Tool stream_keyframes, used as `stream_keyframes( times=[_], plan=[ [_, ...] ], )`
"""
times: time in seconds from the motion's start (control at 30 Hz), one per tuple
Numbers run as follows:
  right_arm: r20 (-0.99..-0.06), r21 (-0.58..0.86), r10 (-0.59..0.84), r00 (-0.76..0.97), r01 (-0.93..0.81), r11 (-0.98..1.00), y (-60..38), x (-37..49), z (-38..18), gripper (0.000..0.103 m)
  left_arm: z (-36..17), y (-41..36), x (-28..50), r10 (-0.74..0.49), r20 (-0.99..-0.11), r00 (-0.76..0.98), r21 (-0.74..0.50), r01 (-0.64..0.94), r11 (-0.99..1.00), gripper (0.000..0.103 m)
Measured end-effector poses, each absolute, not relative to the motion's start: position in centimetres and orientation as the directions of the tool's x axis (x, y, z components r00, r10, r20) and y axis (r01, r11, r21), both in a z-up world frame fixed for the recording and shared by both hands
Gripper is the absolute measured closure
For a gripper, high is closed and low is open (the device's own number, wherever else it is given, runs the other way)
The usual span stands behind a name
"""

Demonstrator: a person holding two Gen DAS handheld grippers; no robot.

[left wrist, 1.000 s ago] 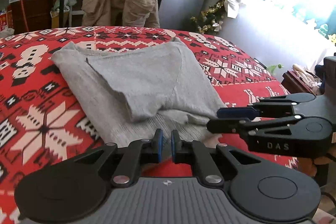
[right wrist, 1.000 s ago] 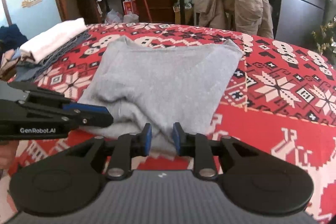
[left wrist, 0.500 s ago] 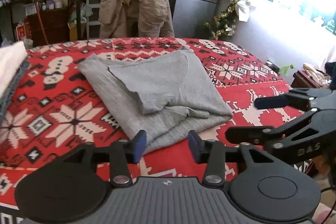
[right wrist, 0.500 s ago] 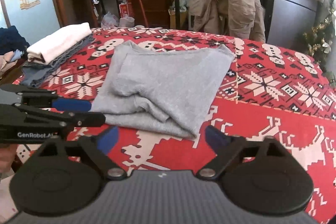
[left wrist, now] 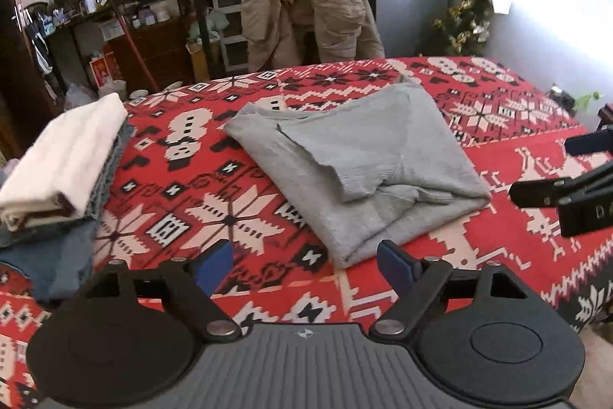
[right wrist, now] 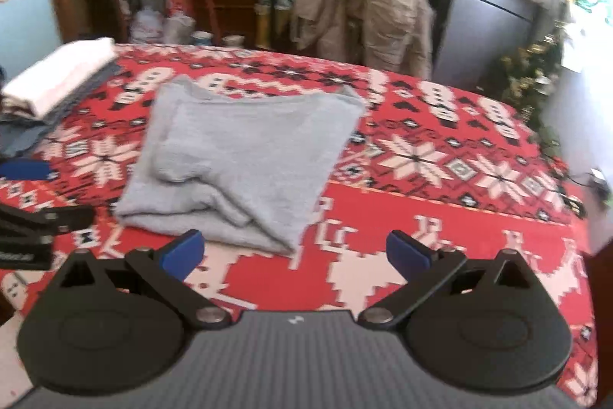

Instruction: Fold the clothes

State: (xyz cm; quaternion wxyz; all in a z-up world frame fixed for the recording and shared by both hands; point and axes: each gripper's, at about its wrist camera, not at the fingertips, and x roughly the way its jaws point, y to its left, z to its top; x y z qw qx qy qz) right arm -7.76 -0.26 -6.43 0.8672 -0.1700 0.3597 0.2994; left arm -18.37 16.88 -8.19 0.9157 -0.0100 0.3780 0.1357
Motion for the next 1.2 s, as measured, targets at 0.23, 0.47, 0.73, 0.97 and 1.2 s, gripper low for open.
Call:
stream_keyframes(
  times=[0.23,0.47,0.73,0.97,1.2],
  plan=[
    [-0.711,-0.127,0.390,0.586,-0.651,0.748,0.3,-7.2,-6.0,0.001,-8.1,17.5,-17.9,0.195,-0.708,0.679,0.014,-0.262,0.965,0.021],
    [-0.738,0.047,0.462,0.492,-0.645,0.762,0.6,-5.7,-6.9,0.001,-8.8,20.1,-15.8,0.105,-0.754,0.648,-0.181,-0.359,0.916,0.020],
    [-0.710,0.021,0.488,0.508,-0.677,0.735,3.5,-7.2,-9.3,0.014,-9.0,22.4,-15.7,0.058,-0.748,0.661,-0.279,-0.393,0.876,0.022],
    [-0.748,0.042,0.493,0.444,-0.710,0.703,7.3,-6.9,-11.7,0.091,-9.3,22.4,-15.3,0.030,-0.760,0.649,-0.279,-0.367,0.887,0.022],
    [-0.739,-0.037,0.477,0.476,-0.736,0.676,7.1,-9.0,-12.7,0.091,-9.7,22.3,-15.1,0.021,-0.767,0.641,-0.275,-0.358,0.892,0.021]
  ],
)
